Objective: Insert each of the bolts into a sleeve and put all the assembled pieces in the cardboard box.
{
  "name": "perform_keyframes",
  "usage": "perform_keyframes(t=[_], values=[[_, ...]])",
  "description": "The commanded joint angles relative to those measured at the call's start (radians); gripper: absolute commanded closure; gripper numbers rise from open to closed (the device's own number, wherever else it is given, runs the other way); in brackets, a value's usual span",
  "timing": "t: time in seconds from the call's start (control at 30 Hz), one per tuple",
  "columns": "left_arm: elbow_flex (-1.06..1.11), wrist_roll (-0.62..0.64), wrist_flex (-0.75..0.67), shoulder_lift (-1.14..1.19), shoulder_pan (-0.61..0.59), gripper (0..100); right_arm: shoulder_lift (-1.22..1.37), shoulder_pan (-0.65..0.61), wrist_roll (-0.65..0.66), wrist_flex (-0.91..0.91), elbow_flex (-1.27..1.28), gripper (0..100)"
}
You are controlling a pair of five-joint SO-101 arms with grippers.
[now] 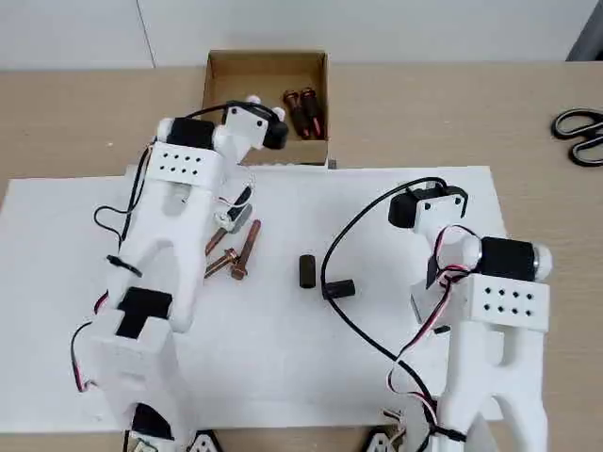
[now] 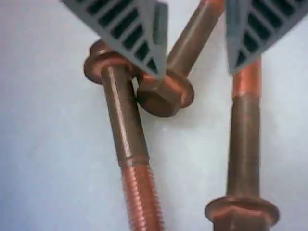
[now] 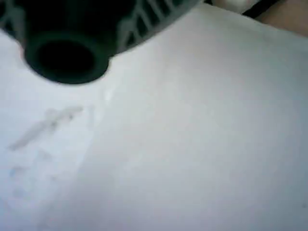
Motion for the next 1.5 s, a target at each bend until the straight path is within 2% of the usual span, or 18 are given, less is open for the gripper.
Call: perform_keyframes(t=[0.0,0.8,1.03,1.47], values=[[-0.045,-0.012,0.006,0.018,0.000,91,-0.025,0.012,-0.011,-0.004,-0.003,99.5],[-0.085,-0.084,-0.103,0.069,-0.021,88,-0.022,0.012,-0.011,-0.004,-0.003,99.5],[-0.199,-0.098,-0.068,0.198,-0.072,89,-0.021,0.012,-0.011,-0.004,-0.003,99.5],[-0.285,-0.101,-0.035,0.307,-0.038,89,-0.019,0.012,-0.011,-0.004,-0.003,99.5]])
